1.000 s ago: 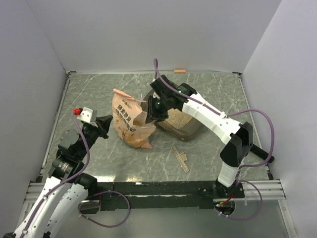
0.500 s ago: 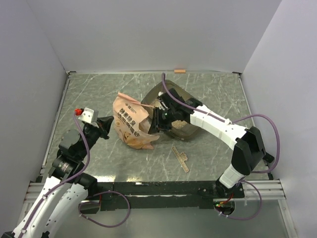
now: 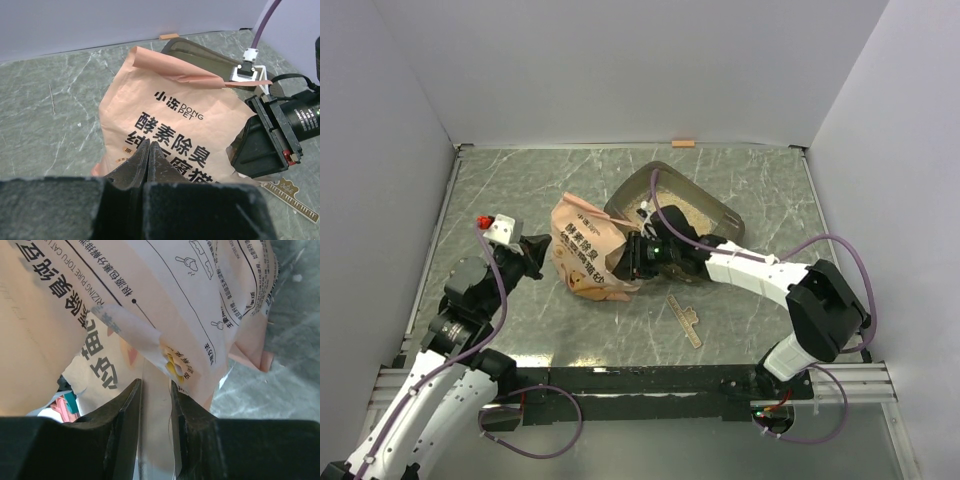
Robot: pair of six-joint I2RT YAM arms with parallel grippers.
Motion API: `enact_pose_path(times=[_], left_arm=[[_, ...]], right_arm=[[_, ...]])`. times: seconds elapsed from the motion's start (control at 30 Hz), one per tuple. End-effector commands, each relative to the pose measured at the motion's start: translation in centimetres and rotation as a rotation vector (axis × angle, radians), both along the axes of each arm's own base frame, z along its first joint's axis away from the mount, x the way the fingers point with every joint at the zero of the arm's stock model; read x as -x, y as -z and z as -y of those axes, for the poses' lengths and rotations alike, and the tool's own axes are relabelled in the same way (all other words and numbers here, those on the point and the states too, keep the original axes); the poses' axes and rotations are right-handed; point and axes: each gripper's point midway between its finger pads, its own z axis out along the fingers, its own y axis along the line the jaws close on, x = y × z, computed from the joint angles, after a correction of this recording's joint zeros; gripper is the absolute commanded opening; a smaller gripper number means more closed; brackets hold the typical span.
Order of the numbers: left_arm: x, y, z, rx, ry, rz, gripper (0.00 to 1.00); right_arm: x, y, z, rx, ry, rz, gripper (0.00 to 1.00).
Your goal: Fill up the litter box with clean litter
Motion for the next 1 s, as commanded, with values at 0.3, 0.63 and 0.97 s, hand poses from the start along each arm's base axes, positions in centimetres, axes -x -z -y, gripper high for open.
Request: enact_pose_path(times=[0.3,0.63,0.97], left_arm=[[-0.5,-0.3,0.3,-0.008,0.007,0.002,0.01],[-0.5,-0.1,0.5,-0.013,0.017,-0.006,0.01],[-0.4,-0.3,0.8,-0.010,0.035,0.008,0.01]], right_arm=[[1.1,-0.7,0.0,-0.256,0.042,0.126,0.00],[2.7,-4.4,1.6,-0.397,0.068,0.173,0.00],[4.0,-5.3,4.2,-0.496,0.148,0.151,0.00]])
